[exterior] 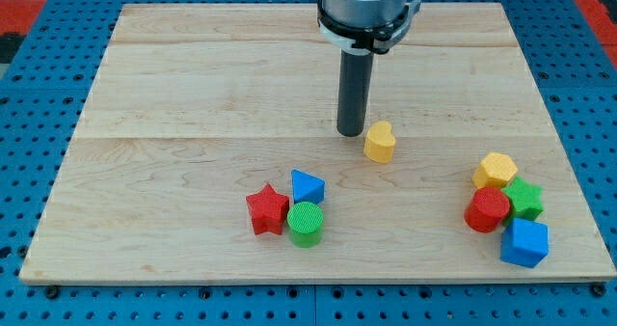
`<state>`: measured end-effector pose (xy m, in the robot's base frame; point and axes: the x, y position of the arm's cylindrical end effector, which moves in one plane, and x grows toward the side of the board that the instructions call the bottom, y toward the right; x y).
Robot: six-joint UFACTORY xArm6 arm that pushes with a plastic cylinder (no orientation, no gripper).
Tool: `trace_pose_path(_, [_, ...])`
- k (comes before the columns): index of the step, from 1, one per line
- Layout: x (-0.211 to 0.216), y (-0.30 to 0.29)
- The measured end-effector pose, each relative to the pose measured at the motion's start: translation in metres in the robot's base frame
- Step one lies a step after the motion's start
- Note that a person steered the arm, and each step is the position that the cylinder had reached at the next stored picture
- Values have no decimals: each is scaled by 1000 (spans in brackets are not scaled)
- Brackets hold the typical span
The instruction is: Point your arm at the red star
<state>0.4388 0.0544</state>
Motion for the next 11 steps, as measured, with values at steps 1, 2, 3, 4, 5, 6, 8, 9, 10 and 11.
trace_pose_path(1, [16, 47])
trace_pose_path(2, [18, 72])
trace_pose_path(3, [18, 76])
trace_pose_path(4, [18, 76])
trace_pose_path(5, [14, 2])
trace_pose_path(6, [18, -75])
trace_pose_path(8, [55, -112])
trace_pose_path(9, [55, -155])
trace_pose_path(10, [70, -181])
trace_pose_path(11, [95, -174])
